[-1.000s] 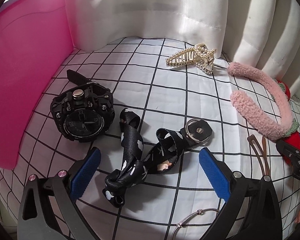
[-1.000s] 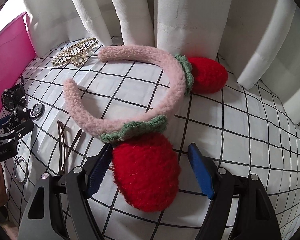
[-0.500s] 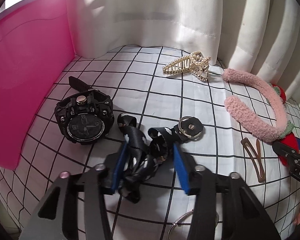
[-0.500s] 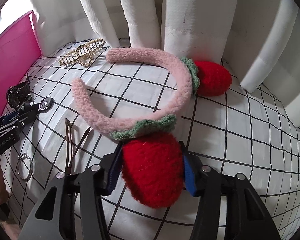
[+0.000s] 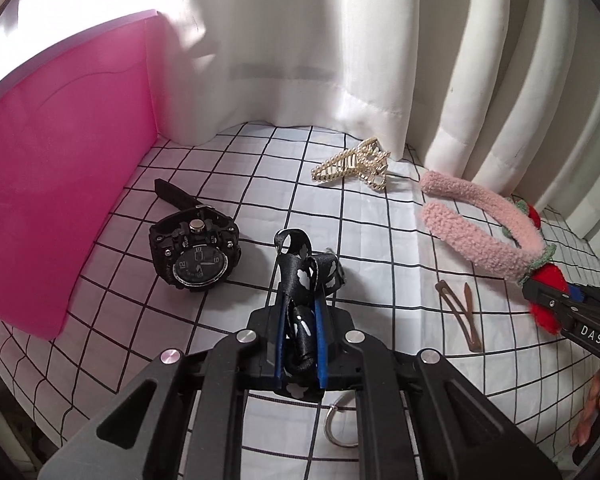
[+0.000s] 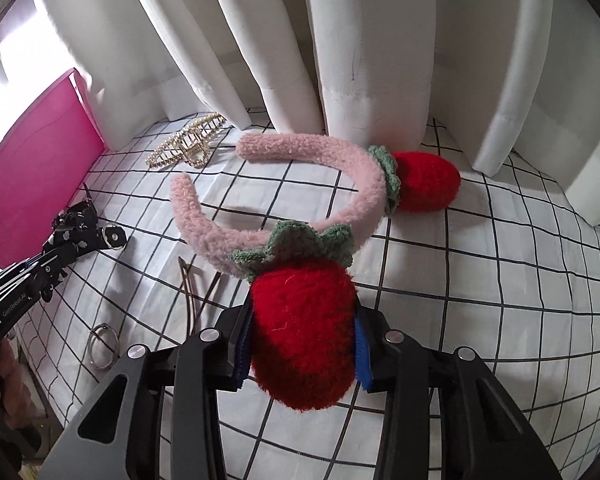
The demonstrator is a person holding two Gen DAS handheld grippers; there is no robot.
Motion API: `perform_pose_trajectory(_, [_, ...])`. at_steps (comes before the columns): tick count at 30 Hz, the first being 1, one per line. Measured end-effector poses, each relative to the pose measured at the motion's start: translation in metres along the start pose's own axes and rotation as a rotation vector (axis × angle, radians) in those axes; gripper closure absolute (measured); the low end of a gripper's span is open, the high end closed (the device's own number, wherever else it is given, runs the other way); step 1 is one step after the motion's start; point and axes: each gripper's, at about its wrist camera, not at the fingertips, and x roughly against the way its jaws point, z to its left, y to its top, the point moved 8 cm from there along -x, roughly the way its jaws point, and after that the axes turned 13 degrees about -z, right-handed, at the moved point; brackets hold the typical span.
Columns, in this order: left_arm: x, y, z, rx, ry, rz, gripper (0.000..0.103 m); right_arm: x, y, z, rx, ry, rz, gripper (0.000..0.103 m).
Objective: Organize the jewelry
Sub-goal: 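Lift the headband and bow and carry both over the pink tub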
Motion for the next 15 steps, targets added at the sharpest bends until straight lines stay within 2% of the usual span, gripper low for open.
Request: perform_pose_trajectory(15, [0.064,0.06,0.001,0.009,-0.069,-0.102,0.091,0.072,0.045,0.042,-0.001,0.048,-0.106,0.066])
